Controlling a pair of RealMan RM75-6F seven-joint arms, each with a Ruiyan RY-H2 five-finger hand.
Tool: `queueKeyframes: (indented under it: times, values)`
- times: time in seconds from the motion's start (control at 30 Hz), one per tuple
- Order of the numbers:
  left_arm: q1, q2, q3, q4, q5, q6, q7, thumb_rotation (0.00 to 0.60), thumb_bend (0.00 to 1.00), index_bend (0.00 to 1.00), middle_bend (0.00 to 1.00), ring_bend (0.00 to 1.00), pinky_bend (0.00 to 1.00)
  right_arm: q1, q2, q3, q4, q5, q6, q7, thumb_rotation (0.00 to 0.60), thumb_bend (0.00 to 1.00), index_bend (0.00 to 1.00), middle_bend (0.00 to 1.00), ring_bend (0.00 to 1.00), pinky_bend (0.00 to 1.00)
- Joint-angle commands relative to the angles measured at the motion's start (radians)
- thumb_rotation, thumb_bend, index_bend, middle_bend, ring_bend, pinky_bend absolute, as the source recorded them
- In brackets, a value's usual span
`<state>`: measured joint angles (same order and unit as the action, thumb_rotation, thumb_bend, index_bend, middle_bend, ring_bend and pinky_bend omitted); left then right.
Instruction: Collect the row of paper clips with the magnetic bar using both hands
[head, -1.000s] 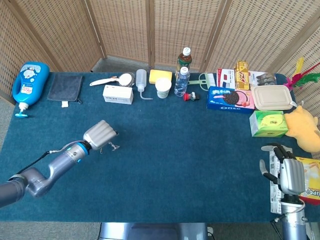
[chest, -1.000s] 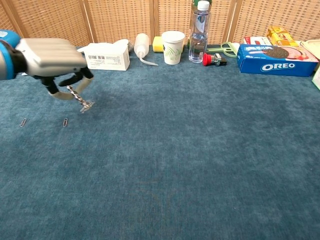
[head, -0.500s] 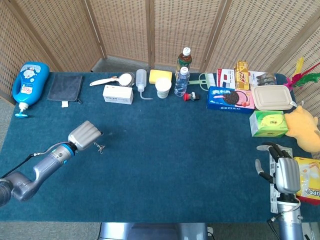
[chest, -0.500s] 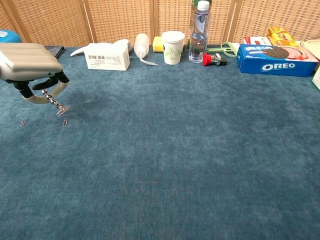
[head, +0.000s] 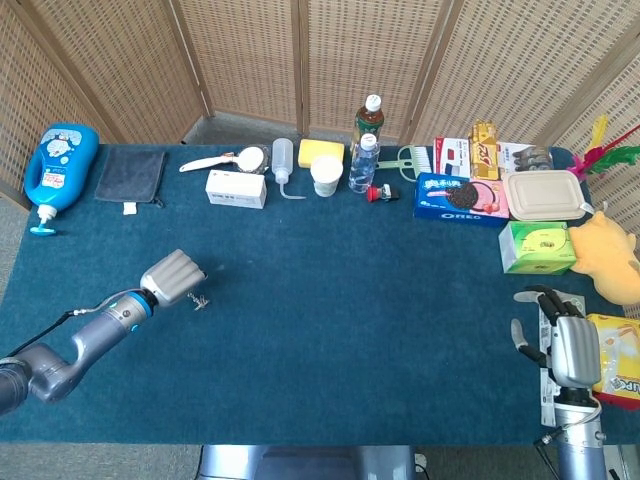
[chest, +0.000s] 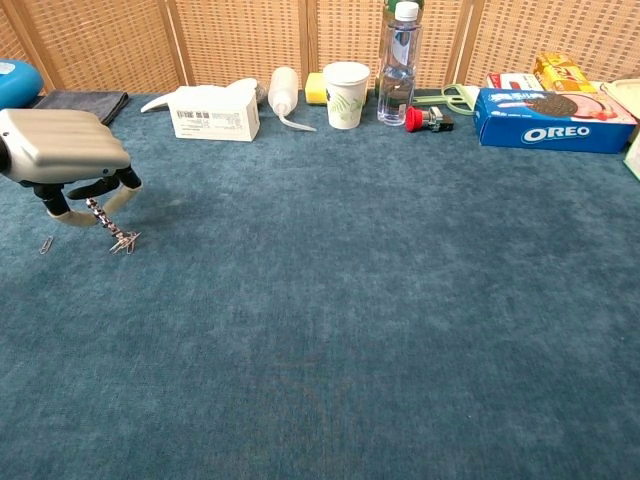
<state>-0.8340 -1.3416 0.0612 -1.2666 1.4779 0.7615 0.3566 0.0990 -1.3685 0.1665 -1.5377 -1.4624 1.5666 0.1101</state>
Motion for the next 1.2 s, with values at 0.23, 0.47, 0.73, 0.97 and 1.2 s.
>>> queueKeyframes:
  times: [0.23, 0.47, 0.73, 0.97, 1.2]
  values:
    - [0.003, -0.004, -0.001, 0.001, -0.005, -0.008, 0.009, 0.600, 0.65, 0.66, 0.75, 0.81, 0.75, 0.003, -0.003, 0.002, 0.002, 0.008, -0.009, 0.002, 0.600, 0.42, 0.39, 0.35, 0.29, 0.42]
    - [0.002, -0.009, -0.003, 0.001, -0.005, -0.015, 0.015, 0.600, 0.65, 0.66, 0.75, 0.81, 0.75, 0.002, -0.004, 0.000, 0.005, 0.009, -0.008, 0.004, 0.600, 0.42, 0.39, 0.35, 0.29, 0.42]
    - [0.000, -0.020, -0.002, -0.001, -0.007, -0.026, 0.021, 0.600, 0.65, 0.66, 0.75, 0.81, 0.75, -0.001, -0.008, 0.001, 0.010, 0.008, -0.001, 0.009, 0.600, 0.42, 0.39, 0.35, 0.29, 0.42]
    - [0.003, -0.003, -0.022, -0.015, -0.013, -0.001, 0.010, 0.600, 0.65, 0.66, 0.75, 0.81, 0.75, -0.002, -0.006, 0.004, 0.008, 0.007, 0.005, 0.010, 0.600, 0.42, 0.39, 0.35, 0.29, 0.42]
    - [0.013, 0.048, -0.027, -0.039, -0.023, 0.013, 0.006, 0.600, 0.65, 0.66, 0.75, 0.81, 0.75, 0.003, -0.007, 0.006, 0.004, 0.002, 0.004, 0.010, 0.600, 0.42, 0.39, 0.35, 0.29, 0.42]
